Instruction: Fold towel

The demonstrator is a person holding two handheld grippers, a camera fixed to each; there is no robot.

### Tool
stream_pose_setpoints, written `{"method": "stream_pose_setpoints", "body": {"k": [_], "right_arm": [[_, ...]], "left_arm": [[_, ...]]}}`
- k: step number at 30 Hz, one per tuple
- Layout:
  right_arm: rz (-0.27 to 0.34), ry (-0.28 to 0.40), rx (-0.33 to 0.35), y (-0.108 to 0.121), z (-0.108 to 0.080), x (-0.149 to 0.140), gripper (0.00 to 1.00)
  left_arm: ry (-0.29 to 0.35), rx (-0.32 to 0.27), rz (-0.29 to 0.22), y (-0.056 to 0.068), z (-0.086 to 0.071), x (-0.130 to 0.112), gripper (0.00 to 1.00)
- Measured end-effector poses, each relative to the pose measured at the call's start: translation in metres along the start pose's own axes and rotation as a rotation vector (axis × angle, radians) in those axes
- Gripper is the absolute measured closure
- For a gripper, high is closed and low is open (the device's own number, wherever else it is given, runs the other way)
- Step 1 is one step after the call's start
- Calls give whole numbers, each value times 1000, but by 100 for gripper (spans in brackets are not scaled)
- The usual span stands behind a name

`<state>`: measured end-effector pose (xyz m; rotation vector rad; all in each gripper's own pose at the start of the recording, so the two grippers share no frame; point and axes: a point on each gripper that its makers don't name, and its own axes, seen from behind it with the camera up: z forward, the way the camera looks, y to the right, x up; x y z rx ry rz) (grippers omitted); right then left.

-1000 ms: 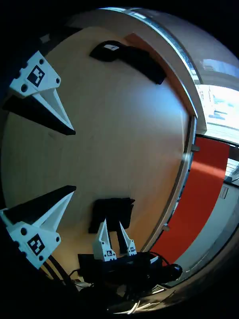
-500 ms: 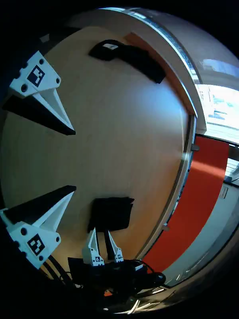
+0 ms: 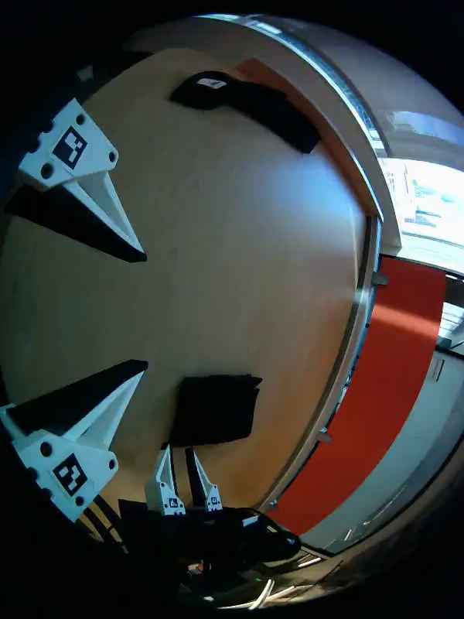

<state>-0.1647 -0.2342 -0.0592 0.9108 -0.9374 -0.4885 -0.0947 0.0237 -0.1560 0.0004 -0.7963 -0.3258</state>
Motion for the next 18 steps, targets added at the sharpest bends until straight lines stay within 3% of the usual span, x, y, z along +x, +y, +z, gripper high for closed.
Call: {"method": "stream_pose_setpoints", "body": {"k": [8, 18], "right_arm": [[23, -20, -8, 4, 2, -14, 38], [55, -22, -24, 10, 7, -17, 59]], "left_arm": [[-5, -1, -5, 0, 1, -2, 6], [-7, -6, -4, 3, 0, -2, 6]]}}
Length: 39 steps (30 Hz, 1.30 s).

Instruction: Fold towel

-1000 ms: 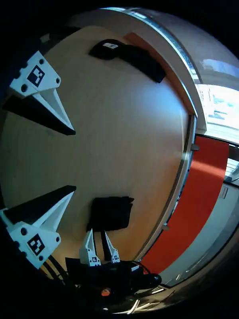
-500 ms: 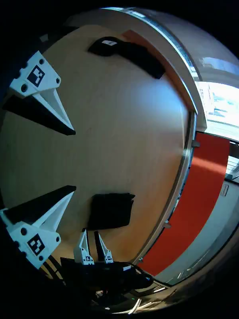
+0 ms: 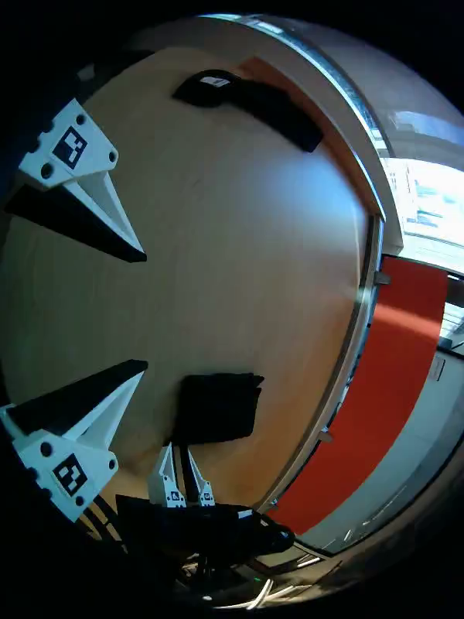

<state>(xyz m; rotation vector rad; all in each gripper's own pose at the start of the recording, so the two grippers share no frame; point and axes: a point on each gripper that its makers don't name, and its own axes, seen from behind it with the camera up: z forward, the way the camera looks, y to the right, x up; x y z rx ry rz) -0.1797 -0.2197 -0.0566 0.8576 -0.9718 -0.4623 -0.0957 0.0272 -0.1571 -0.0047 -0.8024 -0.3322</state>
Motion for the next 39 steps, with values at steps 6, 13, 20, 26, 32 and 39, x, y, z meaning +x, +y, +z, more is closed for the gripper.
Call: {"method": "stream_pose_setpoints", "body": {"k": [6, 13, 20, 26, 32, 39], "right_arm": [[21, -1, 14, -1, -2, -2, 83], [5, 10, 12, -1, -4, 1, 94], [-12, 34, 3, 0, -9, 10, 96], [-30, 73, -21, 5, -22, 29, 96], [-59, 139, -52, 14, -45, 62, 96], [-90, 220, -94, 26, -80, 101, 96]], "left_arm": [[0, 1, 1, -1, 0, 0, 6], [-4, 2, 0, -1, 0, -2, 6], [-6, 1, 4, -1, 0, -2, 6], [0, -5, 12, 1, 0, 3, 6], [12, -15, 22, 6, 0, 11, 6], [32, -30, 36, 13, -2, 23, 6]]}}
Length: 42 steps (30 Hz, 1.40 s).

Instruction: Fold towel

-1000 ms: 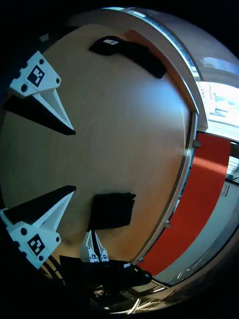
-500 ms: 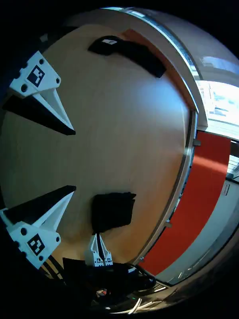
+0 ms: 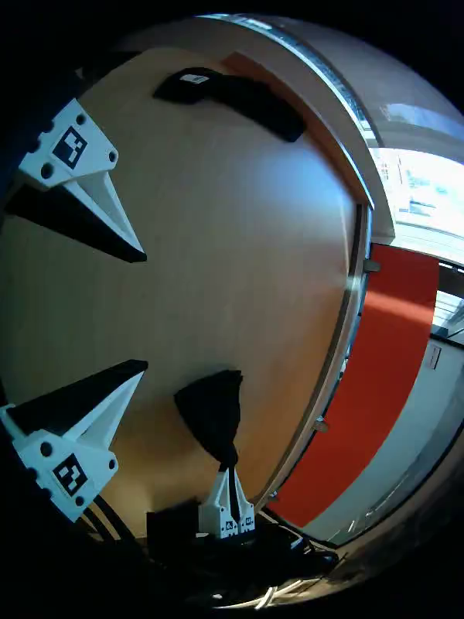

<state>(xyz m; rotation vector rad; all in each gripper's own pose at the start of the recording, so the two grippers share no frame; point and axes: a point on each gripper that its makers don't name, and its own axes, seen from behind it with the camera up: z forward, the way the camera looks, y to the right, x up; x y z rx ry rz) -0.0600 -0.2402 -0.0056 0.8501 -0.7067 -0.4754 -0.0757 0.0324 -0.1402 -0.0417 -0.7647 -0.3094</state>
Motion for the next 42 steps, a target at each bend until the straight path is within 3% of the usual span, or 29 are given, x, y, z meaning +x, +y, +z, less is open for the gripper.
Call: {"method": "stream_pose_setpoints", "body": {"k": [8, 14, 26, 42], "right_arm": [[12, 69, -35, 17, -28, 41, 96], [11, 95, -58, 29, -46, 54, 96], [45, 114, -97, 62, -78, 51, 96], [116, 119, -203, 136, -142, 15, 96]], "left_arm": [[23, -13, 18, 7, -3, 14, 6], [38, -22, 26, 12, -4, 23, 7], [44, -49, 55, 28, -2, 31, 6], [41, -87, 93, 57, 13, 43, 6]]}}
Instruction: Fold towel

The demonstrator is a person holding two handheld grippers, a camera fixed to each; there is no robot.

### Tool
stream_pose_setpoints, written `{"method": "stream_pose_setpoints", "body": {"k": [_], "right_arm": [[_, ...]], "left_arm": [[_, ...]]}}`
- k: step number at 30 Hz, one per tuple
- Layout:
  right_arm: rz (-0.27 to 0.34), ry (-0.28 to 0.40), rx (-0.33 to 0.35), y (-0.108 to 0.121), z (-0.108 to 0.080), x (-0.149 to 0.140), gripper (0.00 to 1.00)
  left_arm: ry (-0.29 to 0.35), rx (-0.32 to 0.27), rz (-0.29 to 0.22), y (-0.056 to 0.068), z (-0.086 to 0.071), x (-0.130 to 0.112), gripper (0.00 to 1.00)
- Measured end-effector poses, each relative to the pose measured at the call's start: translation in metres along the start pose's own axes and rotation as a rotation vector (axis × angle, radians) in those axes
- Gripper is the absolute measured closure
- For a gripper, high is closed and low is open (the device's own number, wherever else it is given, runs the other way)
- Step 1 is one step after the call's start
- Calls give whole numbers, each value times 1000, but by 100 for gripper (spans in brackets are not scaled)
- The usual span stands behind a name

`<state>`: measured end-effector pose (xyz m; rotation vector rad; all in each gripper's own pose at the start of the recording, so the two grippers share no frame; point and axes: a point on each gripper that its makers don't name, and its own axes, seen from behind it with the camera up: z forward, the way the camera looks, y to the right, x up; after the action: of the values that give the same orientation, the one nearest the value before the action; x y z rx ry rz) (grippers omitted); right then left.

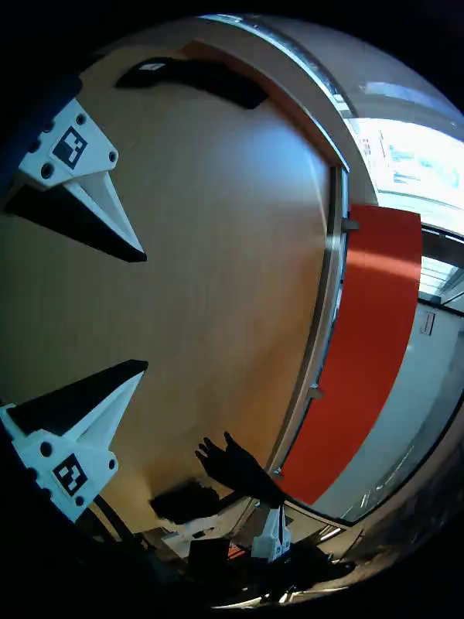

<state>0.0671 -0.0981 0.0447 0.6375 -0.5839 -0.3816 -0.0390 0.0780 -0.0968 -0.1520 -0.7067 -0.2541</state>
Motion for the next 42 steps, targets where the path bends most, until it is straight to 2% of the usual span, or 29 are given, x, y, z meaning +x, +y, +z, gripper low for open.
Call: {"method": "stream_pose_setpoints", "body": {"k": [12, 33, 42], "right_arm": [[42, -26, -75, 77, -35, -32, 96], [90, -71, -186, 195, -75, -83, 96], [114, -87, -220, 227, -92, -100, 96]], "left_arm": [[-21, -3, 33, 16, 11, 2, 6], [-47, 5, 69, 48, 26, 7, 6], [-53, 1, 80, 63, 31, 9, 6]]}}
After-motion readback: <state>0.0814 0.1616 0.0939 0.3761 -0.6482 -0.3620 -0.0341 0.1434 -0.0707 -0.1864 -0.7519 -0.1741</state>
